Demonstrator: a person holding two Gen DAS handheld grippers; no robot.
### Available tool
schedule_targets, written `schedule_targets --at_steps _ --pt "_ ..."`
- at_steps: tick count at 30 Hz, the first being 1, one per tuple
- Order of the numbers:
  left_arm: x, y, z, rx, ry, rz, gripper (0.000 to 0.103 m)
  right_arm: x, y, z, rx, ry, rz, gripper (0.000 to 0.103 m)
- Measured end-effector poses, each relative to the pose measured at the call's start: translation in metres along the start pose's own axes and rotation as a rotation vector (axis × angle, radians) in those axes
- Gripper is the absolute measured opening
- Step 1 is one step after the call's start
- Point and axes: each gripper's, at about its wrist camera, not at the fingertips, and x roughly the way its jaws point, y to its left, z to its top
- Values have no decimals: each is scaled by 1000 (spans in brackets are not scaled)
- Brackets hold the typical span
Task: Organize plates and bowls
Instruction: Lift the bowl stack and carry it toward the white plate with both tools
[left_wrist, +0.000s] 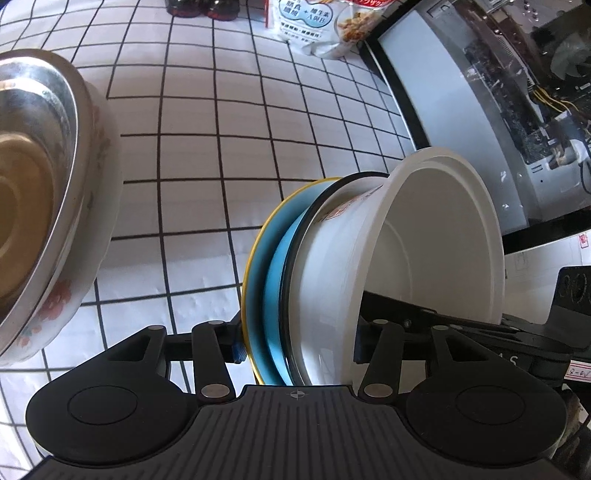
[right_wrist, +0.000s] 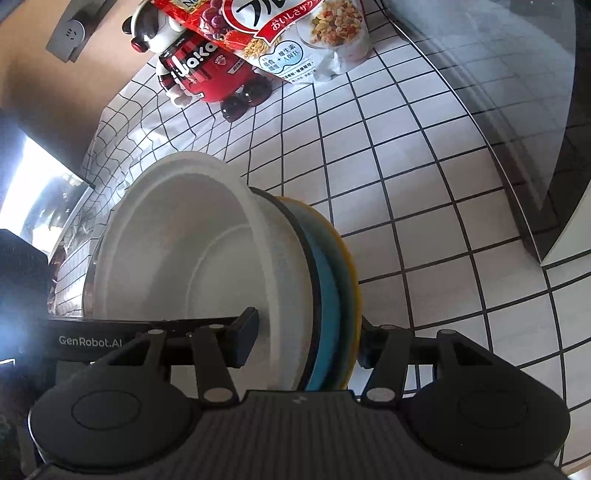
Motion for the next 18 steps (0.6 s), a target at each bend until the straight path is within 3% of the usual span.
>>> schedule_targets --at_steps 8,18 --pt "-6 0 -3 -44 27 24 53 0 3 -1 47 39 -2 51" --pt "-33 -6 3 -57 -15 19 53 -18 27 14 12 23 -13 51"
